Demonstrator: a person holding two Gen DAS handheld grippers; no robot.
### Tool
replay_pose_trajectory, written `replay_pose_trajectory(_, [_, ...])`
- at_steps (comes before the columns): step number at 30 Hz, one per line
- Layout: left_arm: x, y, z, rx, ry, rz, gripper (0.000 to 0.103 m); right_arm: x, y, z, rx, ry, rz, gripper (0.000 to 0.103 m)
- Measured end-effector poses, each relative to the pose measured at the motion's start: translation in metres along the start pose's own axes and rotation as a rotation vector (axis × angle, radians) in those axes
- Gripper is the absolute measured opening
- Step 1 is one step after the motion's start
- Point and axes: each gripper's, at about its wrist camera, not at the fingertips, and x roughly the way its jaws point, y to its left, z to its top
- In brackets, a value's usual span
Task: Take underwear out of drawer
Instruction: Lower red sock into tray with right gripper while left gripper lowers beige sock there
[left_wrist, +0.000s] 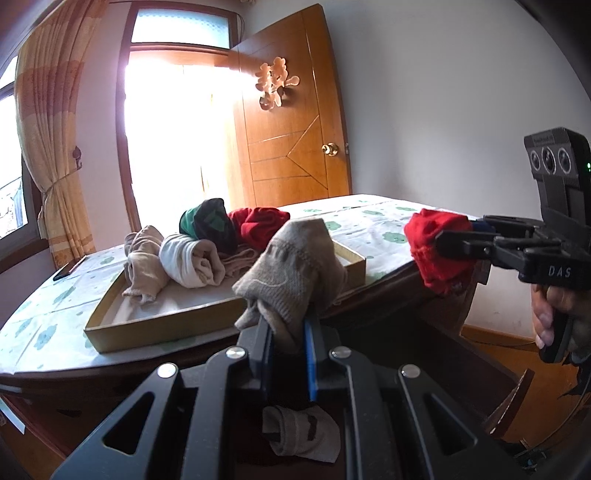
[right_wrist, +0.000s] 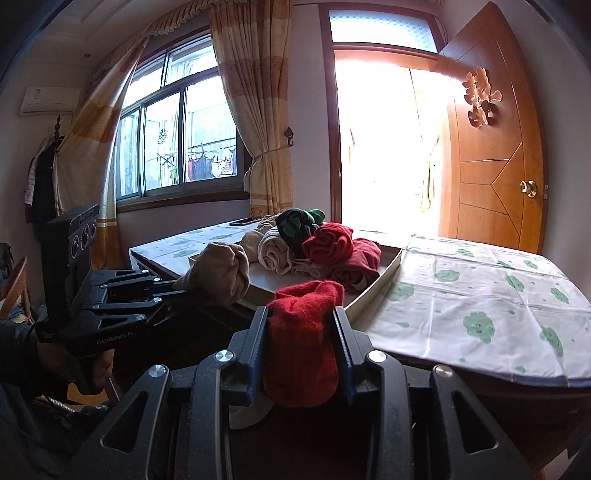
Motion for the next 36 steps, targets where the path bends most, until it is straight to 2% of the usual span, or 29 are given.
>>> replay_pose_trajectory(20, [0.042,0.028,0.050,0.019,0.097,0.019,0.012,0.051,-0.012,0.056,0.007,0.057,0.013,0.036])
replay_pose_trajectory(28, [0.065,0.043,0.062,-0.040,0.170,0.004,0.012,0.077,-0.025,0.069,0.029,0.094,0.002,0.036])
replay_pose_trajectory(36, [0.086,0.046,0.066,-0.050,0.252,0.008,0.012,0.104,-0.031,0.071,0.055,0.167,-0.001,0.036])
